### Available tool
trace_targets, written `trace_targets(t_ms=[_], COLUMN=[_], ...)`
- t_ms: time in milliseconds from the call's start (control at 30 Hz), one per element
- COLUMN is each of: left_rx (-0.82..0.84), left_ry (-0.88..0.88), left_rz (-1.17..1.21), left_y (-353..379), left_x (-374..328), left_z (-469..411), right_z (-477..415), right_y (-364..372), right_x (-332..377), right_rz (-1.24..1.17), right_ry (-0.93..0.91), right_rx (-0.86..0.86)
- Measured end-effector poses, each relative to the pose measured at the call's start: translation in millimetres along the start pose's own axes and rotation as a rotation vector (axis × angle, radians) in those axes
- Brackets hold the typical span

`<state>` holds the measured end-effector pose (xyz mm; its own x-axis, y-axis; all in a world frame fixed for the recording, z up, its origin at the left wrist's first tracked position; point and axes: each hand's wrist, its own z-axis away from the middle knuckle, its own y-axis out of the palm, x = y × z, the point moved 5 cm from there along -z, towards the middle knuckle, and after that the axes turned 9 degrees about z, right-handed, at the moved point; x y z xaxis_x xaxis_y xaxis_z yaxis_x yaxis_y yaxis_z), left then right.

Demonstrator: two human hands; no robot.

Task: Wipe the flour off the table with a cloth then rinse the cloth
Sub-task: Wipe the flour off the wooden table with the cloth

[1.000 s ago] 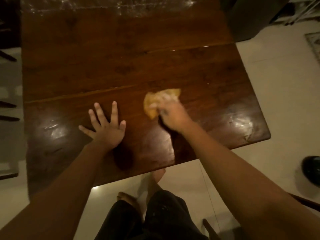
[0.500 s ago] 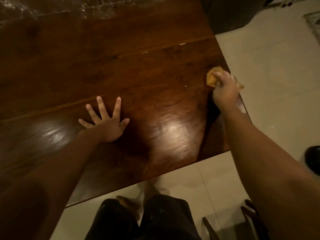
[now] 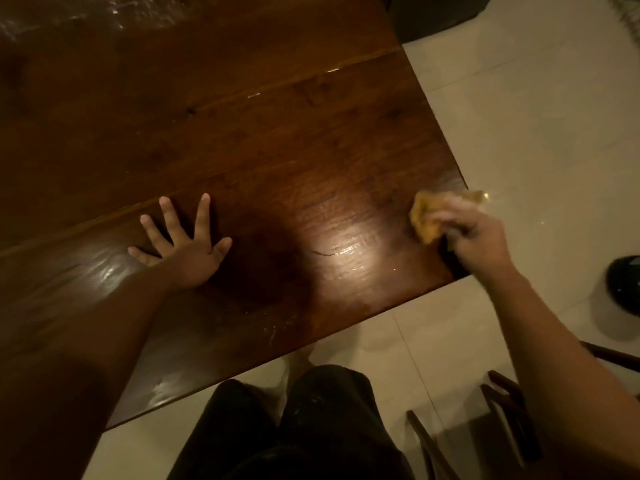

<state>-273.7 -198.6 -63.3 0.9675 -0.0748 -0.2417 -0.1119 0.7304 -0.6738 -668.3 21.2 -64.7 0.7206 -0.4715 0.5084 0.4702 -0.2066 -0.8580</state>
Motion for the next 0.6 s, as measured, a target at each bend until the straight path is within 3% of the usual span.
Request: trace_targets(t_ms=[67,133,200,333,433,500,600], left_rx=[-0.024,-0.079,-0.103,-0.076,-0.088,-0.072,-0.051], left_ry=[-0.009,-0.01,-0.007,0.011,0.026,0.042,0.059], left_rz=[-0.003,-0.003,0.002,0.004,0.019,0.019,0.007], left_y=[3.1,6.3,8.8,8.9,7.9,6.8,5.0], left_x=[-2.0,-3.6,-3.4,-1.0,-1.7,-2.7,-1.8], left_z=[-1.7,-4.3,-8.5,-11.5,-10.0,-10.3,-13.7], right_z=[-8.7,-6.6,11.9,98.5,121.3,97.6,45.2], right_y=[-11.1,-3.2,17.8,63.6,55.3,40.5,29.1], right_x=[-22.5,-5.4,31.6,83.6,72.6,48.5,36.5], right_rz=[0.033,0.154,0.207,0.182,0.318,0.422,0.353], right_ry=[0.322,0.386,0.146,-0.282,-0.535,-0.436,0.025], right_rx=[-0.146,-0.254,-0.265,0.059,0.223,0.201,0.043])
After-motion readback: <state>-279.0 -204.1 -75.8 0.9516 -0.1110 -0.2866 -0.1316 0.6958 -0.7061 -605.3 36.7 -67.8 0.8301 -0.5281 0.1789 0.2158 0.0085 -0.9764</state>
